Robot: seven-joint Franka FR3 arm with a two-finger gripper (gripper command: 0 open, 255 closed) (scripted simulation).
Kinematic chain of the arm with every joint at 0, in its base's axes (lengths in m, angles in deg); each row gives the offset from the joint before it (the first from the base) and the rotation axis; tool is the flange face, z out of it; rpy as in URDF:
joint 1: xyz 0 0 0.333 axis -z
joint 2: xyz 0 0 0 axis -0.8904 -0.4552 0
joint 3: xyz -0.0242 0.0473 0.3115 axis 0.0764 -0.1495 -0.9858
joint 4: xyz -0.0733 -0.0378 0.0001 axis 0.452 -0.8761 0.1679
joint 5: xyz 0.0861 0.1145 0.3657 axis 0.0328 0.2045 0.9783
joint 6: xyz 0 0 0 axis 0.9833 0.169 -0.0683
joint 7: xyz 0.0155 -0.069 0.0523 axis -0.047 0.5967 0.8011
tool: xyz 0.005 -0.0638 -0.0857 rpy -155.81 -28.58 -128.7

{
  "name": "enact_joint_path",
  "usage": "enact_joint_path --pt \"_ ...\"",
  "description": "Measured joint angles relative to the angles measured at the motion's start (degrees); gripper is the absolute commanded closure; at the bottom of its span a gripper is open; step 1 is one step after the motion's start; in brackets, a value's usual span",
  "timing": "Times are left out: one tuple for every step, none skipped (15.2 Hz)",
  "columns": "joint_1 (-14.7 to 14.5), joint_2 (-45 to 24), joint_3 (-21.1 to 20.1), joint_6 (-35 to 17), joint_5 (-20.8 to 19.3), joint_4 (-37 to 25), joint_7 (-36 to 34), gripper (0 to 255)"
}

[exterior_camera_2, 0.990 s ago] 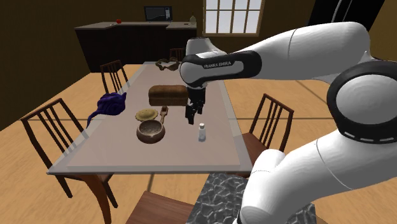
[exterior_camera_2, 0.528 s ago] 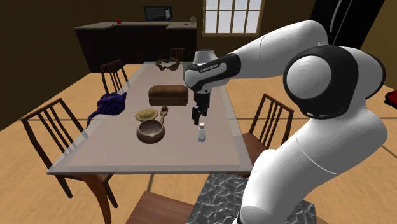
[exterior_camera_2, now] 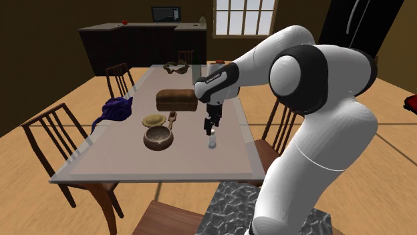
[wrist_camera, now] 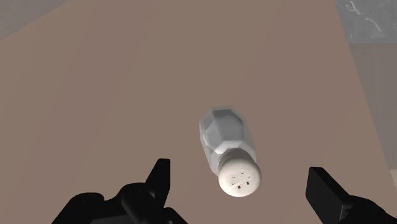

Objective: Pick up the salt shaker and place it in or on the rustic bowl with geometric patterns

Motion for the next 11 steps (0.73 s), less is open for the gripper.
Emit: enact_joint_path --pt "-0.1 -0.6 0.2 -0.8 0.4 0.3 0.4 0" --pt "-0.2 -1.1 0.4 -1.7 0.7 0.8 0.6 0" --pt "-0.2 -1.4 0.4 -2.3 0.9 1.1 0.8 0" --pt "-0.3 -1.8 0.5 -2.6 1.1 1.2 1.0 0" --pt "-0.3 -1.9 0.5 -2.8 1.2 1.2 1.0 0" --pt "-0.3 -1.9 0.5 -2.9 1.2 1.3 1.0 0" --pt "-0.3 -1.9 0.5 -2.9 1.3 1.3 1.0 0" --pt "-0.3 -1.9 0.5 -3.0 1.3 1.4 1.0 0" --pt "-0.3 -1.9 0.5 -3.0 1.3 1.4 1.0 0" --pt "-0.3 -1.9 0.5 -3.0 1.3 1.4 1.0 255" --pt "-0.3 -1.9 0.5 -3.0 1.3 1.4 1.0 255"
